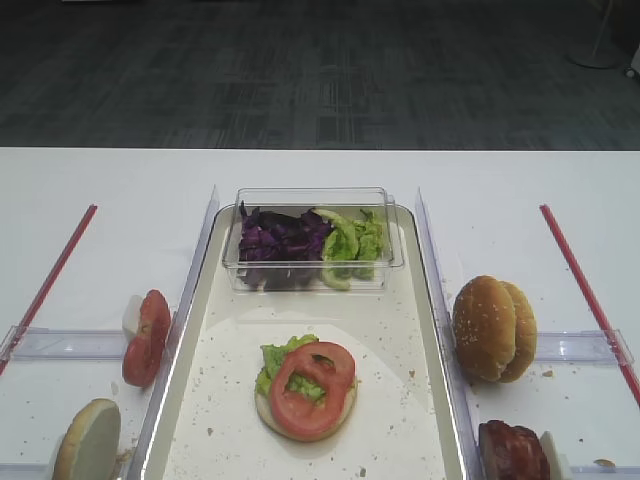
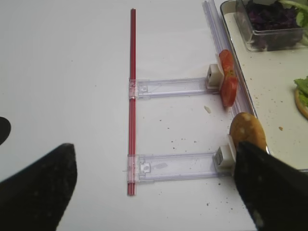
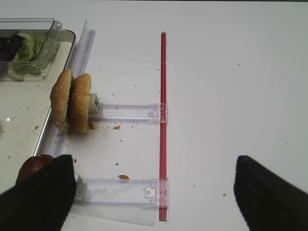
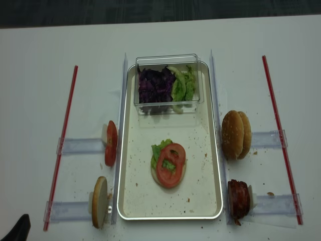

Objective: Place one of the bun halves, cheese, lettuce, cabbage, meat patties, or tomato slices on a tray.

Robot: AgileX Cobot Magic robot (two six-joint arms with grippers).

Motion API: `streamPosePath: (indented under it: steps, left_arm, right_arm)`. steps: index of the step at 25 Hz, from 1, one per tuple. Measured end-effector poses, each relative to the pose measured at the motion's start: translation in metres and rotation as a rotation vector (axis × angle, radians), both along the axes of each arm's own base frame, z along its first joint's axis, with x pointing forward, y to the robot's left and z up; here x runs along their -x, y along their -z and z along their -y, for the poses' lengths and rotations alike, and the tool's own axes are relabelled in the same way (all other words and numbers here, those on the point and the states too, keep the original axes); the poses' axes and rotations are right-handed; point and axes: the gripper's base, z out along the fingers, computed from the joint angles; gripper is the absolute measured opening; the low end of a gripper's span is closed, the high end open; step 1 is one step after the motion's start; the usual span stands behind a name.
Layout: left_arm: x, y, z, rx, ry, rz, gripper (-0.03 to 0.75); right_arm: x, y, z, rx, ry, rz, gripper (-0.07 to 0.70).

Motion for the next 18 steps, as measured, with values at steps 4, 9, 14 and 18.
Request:
streamPosePath:
  steps: [4, 9, 14, 18]
  left_arm:
    - [0.0000, 0.0000, 0.0000, 0.000, 0.000, 0.000, 0.611]
    - [0.0000, 0.0000, 0.0000, 0.000, 0.000, 0.000, 0.611]
    - [0.0000, 0.0000, 0.0000, 0.000, 0.000, 0.000, 0.611]
    - [0.0000, 0.0000, 0.0000, 0.000, 0.000, 0.000, 0.611]
  right_arm:
    - [0.0000, 0.0000, 0.0000, 0.000, 0.000, 0.000, 0.678]
    - [0.0000, 0.0000, 0.0000, 0.000, 0.000, 0.000, 0.678]
    - [0.0000, 0.0000, 0.0000, 0.000, 0.000, 0.000, 0.678]
    - [0.0000, 0.0000, 0.0000, 0.000, 0.000, 0.000, 0.678]
